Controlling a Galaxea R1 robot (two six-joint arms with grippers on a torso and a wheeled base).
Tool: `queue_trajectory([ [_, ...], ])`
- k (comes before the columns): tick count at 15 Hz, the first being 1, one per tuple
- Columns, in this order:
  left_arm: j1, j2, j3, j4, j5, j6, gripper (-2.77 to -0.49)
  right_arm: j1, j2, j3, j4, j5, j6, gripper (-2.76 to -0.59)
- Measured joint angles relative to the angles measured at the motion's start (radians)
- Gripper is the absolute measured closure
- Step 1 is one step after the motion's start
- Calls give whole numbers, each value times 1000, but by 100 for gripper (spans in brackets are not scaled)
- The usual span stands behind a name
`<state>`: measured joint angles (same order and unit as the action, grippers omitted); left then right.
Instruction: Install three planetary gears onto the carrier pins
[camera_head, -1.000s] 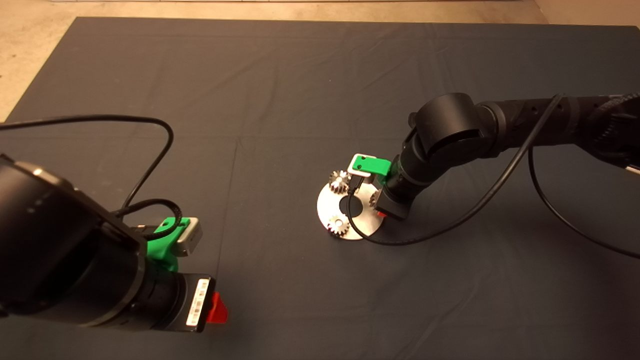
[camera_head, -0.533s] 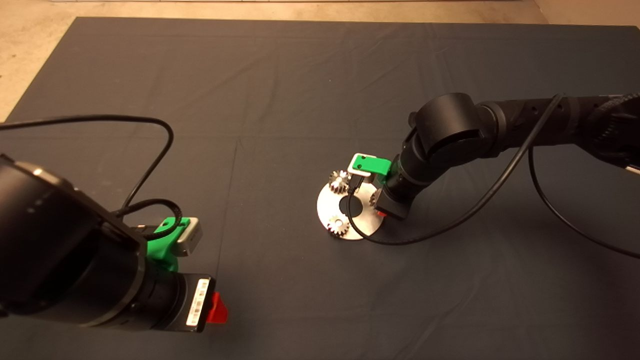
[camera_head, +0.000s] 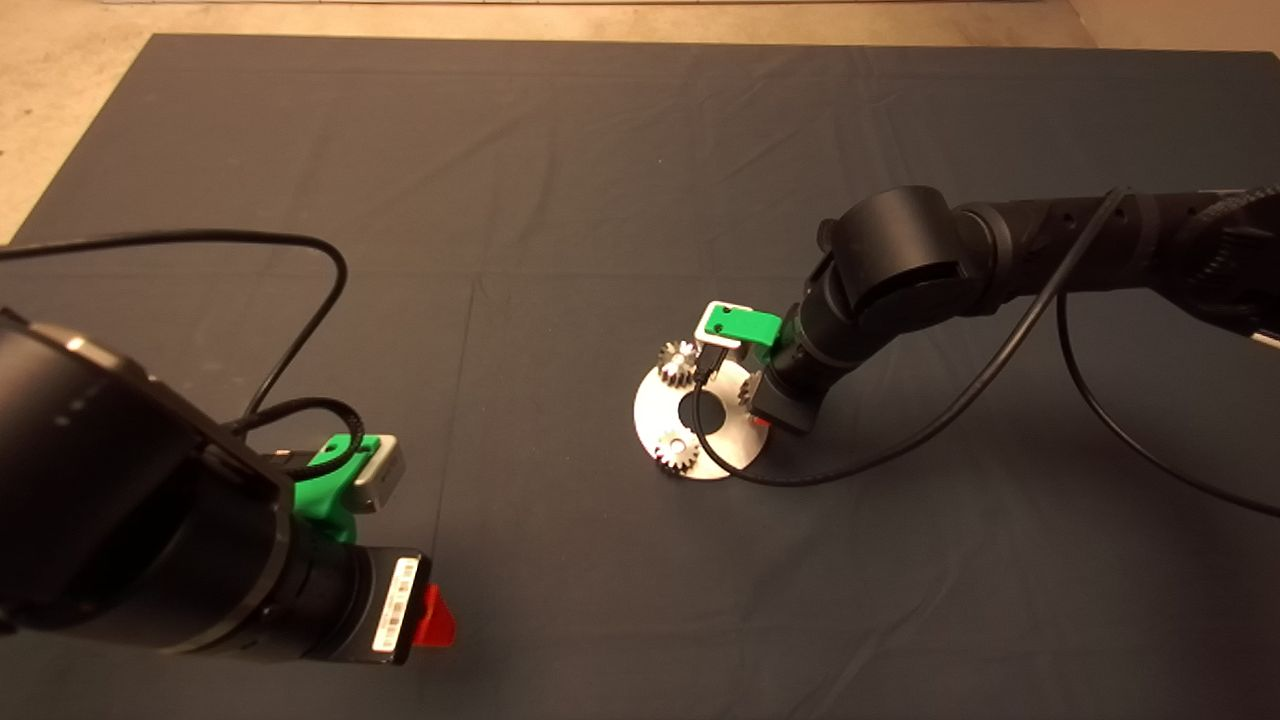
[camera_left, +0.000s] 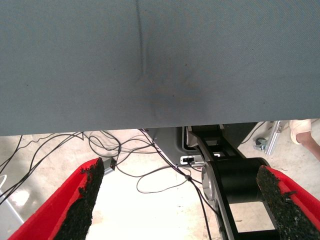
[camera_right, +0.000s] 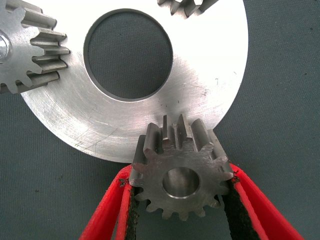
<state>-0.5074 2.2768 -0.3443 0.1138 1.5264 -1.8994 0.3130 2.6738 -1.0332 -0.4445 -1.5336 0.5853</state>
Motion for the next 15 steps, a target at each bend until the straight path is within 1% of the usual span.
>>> queue_trajectory([
  [15,0,0,0,0,0,0,-217,-3,0,0,-1,0,0,-101],
])
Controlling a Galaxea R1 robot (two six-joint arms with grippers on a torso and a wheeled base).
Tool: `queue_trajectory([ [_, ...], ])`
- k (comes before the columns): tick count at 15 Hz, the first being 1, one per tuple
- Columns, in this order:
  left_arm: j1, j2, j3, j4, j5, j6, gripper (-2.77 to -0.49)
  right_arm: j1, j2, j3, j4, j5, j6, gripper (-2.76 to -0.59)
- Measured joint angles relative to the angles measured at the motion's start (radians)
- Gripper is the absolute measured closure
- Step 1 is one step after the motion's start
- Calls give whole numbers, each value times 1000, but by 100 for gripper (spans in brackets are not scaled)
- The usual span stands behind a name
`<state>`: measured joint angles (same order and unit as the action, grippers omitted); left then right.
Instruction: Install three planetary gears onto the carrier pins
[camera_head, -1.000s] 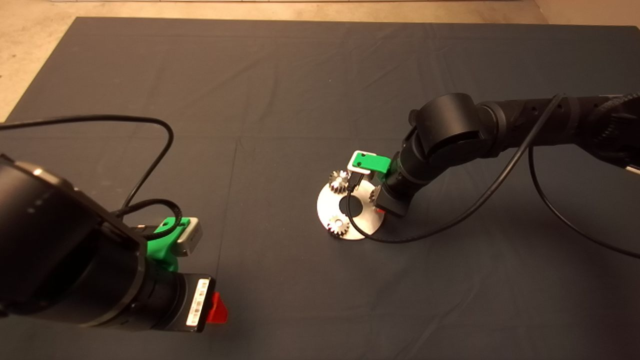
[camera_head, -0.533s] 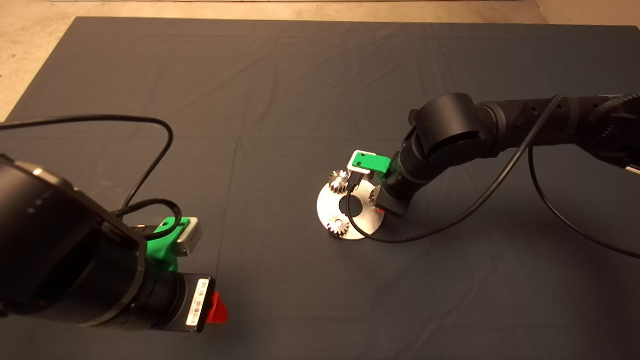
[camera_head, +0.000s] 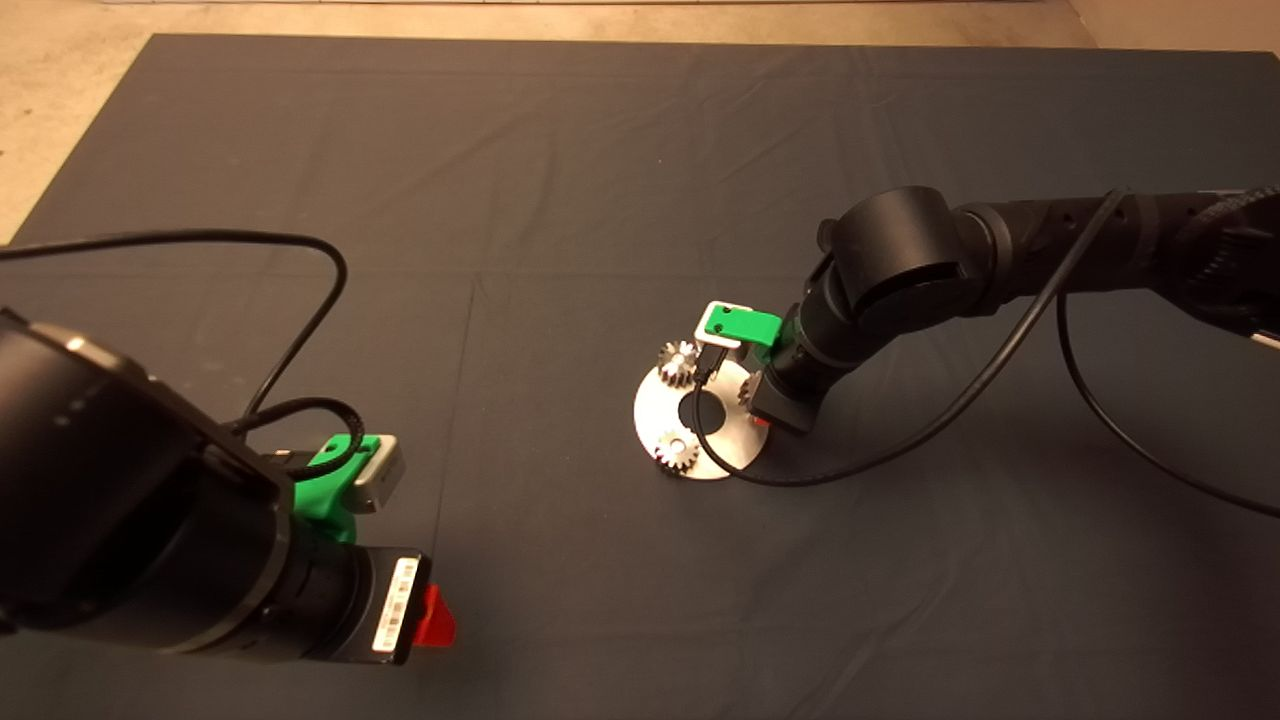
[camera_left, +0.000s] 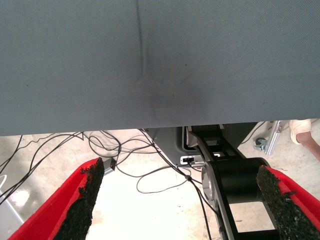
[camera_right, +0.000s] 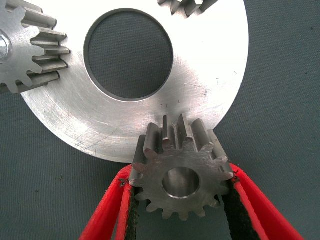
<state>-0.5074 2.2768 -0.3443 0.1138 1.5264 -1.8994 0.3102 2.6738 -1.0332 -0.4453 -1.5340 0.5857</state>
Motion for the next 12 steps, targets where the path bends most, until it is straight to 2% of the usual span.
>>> queue_trajectory([
  [6,0,0,0,0,0,0,-217,-2,0,0,-1,-1,5,-101],
  [9,0,0,0,0,0,0,-217,-1,0,0,-1,-1,33,-101],
  [12,0,0,0,0,0,0,-217,-1,0,0,-1,-1,36,-101],
])
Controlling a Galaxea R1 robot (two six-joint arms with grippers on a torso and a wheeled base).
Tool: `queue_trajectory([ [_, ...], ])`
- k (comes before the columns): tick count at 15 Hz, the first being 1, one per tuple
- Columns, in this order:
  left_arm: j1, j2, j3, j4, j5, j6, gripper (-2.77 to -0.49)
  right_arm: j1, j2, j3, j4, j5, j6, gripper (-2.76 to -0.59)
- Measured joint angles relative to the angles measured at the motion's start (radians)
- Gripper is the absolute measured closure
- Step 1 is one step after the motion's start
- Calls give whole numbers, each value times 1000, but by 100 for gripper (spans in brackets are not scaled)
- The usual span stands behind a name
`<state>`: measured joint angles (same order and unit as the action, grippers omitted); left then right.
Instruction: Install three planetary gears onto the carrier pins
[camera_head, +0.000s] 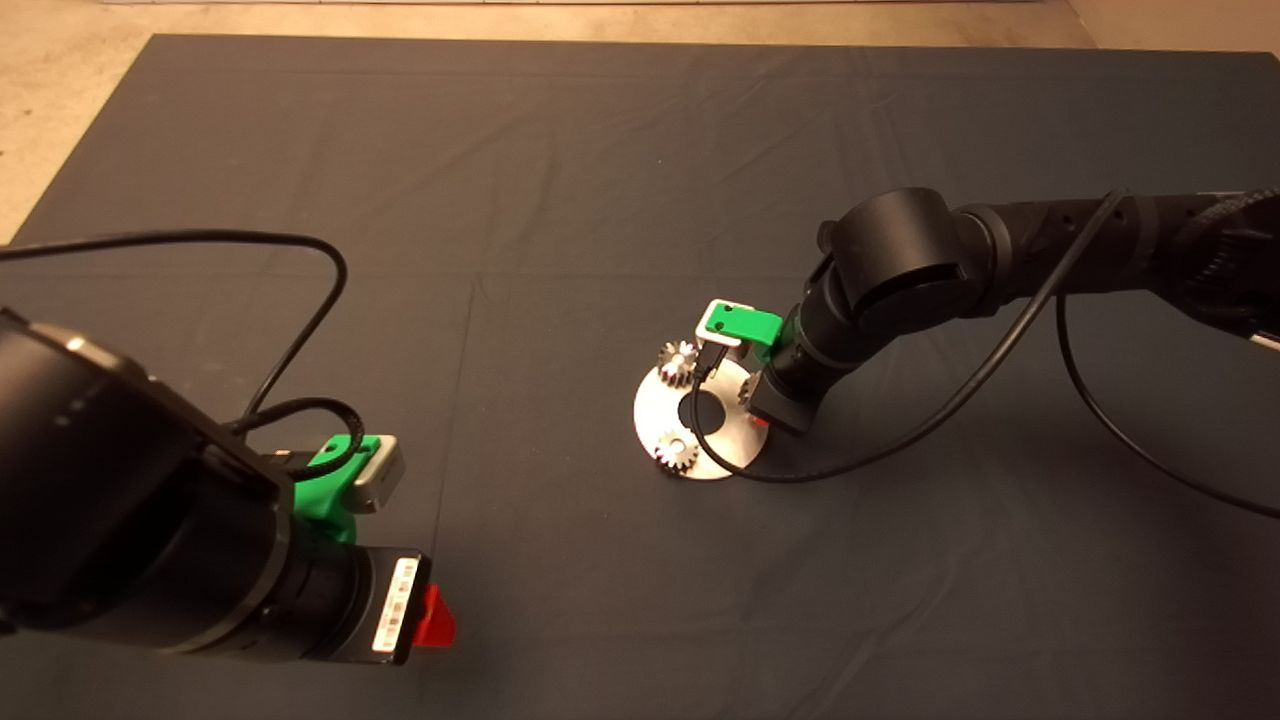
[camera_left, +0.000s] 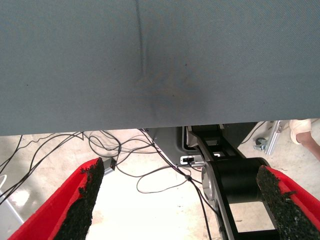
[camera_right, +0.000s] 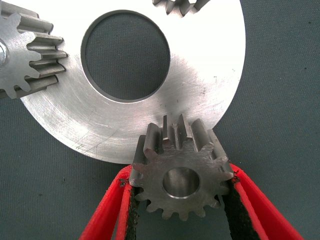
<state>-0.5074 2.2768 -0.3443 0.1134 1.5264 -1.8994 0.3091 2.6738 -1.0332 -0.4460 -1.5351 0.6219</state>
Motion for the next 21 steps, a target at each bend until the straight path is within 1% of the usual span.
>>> queue_trajectory([
  [21,0,0,0,0,0,0,-217,1,0,2,0,0,0,-101],
])
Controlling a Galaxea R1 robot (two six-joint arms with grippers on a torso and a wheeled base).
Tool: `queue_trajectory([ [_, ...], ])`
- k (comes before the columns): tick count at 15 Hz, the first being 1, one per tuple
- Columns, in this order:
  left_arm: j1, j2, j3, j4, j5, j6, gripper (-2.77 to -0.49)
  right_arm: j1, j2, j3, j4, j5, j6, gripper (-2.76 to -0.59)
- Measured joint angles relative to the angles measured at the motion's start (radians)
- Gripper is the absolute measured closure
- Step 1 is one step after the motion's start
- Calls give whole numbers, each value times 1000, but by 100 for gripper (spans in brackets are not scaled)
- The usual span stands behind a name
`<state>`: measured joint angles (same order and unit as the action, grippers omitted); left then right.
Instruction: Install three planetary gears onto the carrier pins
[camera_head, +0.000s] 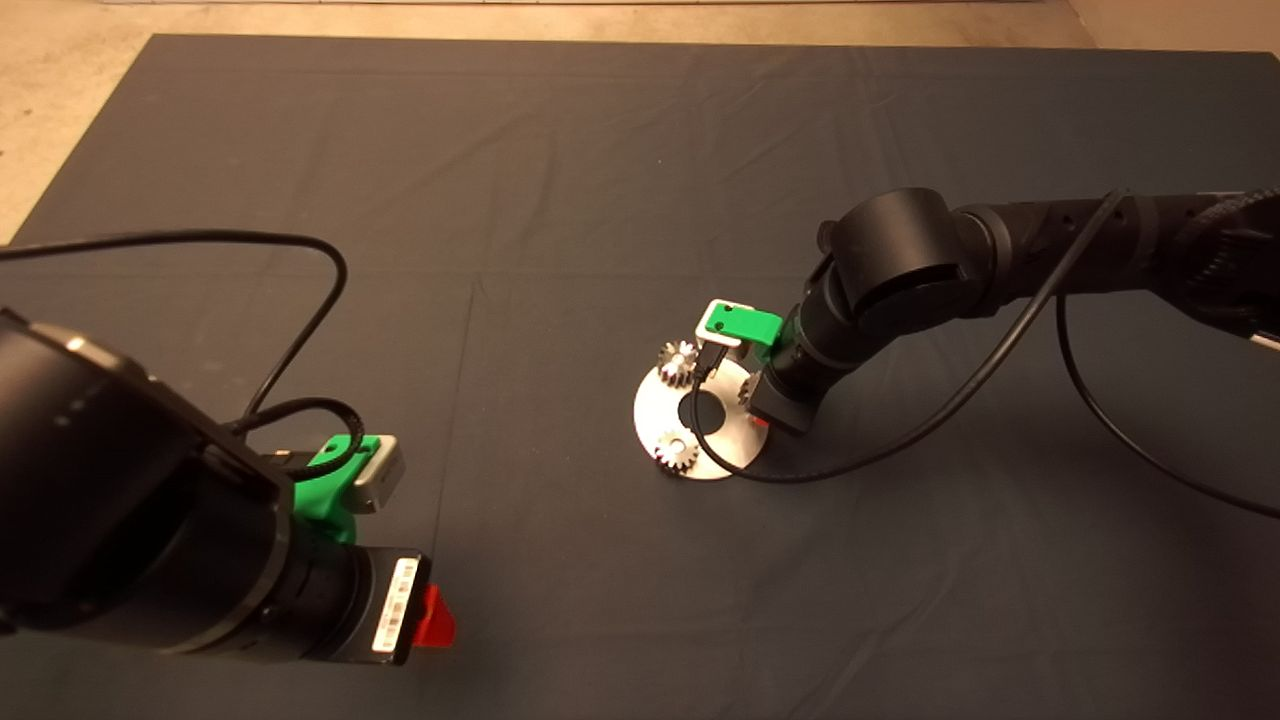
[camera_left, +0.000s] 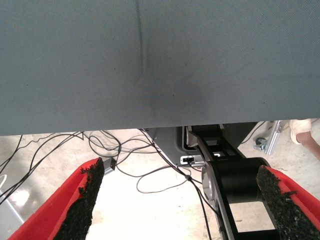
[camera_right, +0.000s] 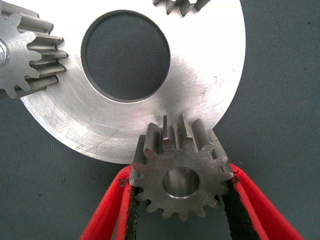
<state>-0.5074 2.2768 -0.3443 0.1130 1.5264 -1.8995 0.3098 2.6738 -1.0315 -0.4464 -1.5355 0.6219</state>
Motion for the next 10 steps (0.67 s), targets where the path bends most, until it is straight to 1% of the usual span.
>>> queue_trajectory([
  [7,0,0,0,0,0,0,-217,2,0,0,0,1,0,-101],
  [10,0,0,0,0,0,0,-217,13,0,0,0,2,1,-101],
])
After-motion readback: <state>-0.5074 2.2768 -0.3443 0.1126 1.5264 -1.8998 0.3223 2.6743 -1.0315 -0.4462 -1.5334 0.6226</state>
